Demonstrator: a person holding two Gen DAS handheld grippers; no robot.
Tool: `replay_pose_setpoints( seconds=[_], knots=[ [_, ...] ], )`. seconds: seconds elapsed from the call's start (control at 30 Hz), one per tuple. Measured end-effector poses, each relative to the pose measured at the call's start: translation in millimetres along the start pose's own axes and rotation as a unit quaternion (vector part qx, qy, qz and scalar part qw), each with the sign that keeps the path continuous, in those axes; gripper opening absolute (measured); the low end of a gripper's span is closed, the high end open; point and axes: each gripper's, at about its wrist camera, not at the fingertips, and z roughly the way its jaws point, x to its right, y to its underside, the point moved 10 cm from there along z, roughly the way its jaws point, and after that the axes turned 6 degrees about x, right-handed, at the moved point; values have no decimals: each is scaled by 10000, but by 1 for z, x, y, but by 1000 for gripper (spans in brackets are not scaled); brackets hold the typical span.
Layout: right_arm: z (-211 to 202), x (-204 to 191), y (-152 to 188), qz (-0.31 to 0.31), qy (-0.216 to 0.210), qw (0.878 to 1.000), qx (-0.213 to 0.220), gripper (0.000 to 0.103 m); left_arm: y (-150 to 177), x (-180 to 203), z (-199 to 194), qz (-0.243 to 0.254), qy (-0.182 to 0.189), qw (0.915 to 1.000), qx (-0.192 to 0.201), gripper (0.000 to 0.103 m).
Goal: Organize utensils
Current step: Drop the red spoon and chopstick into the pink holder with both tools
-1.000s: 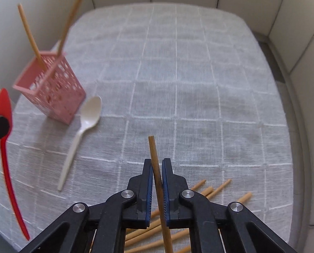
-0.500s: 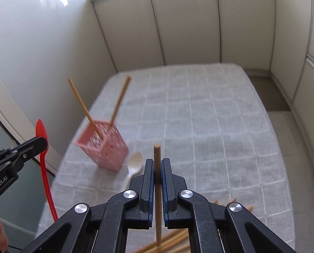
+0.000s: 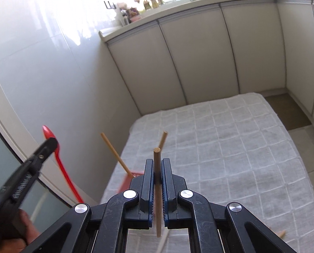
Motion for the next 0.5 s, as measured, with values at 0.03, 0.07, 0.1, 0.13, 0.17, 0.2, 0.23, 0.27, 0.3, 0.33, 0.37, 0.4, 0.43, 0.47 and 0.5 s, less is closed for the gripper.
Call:
replay_pose_setpoints(
  seconds=[0.03, 0.07, 0.1, 0.13, 0.17, 0.2, 0.23, 0.27, 0.3, 0.33, 0.37, 0.4, 0.43, 0.47, 0.5],
  knots=[
    [0, -2, -4, 44, -41, 10000, 52, 5, -1, -1, 4, -14, -35, 10000, 31, 2],
    [0, -5, -7, 83, -79, 9999, 116, 5, -1, -2, 10, -50, -48, 10000, 52, 2],
    [1, -6, -12, 124, -114, 9997, 186, 5, -1, -3, 16, -87, -52, 9999, 75, 2],
    [1, -8, -16, 166, -146, 9994, 251, 5, -1, -5, 20, -94, -74, 9999, 106, 2],
    [2, -10, -21, 215, -174, 9991, 316, 5, -1, -6, 25, -80, -104, 9998, 142, 2],
    [3, -11, -25, 265, -203, 9988, 371, 5, -2, -6, 30, -48, -128, 9997, 177, 2],
    [5, -12, -29, 319, -235, 9983, 427, 5, -2, -6, 34, -10, -150, 9997, 215, 2],
    [6, -13, -33, 374, -262, 9977, 492, 5, -2, -6, 38, 40, -176, 9995, 257, 2],
    [9, -13, -36, 416, -278, 9972, 549, 5, -1, -6, 43, 106, -203, 9993, 291, 2],
    [12, -13, -38, 451, -284, 9968, 592, 5, 1, -6, 47, 171, -220, 9991, 309, 2],
    [15, -13, -40, 485, -292, 9964, 628, 5, 4, -6, 50, 235, -232, 9989, 318, 2],
    [20, -13, -41, 507, -304, 9961, 648, 5, 7, -6, 54, 297, -226, 9987, 343, 2],
    [25, -14, -41, 502, -309, 9962, 647, 5, 11, -4, 59, 369, -220, 9984, 358, 2],
    [31, -14, -39, 474, -291, 9964, 634, 5, 16, -3, 63, 446, -209, 9981, 363, 2],
    [38, -14, -37, 451, -255, 9967, 623, 5, 20, -2, 66, 495, -173, 9980, 364, 2]
  ],
)
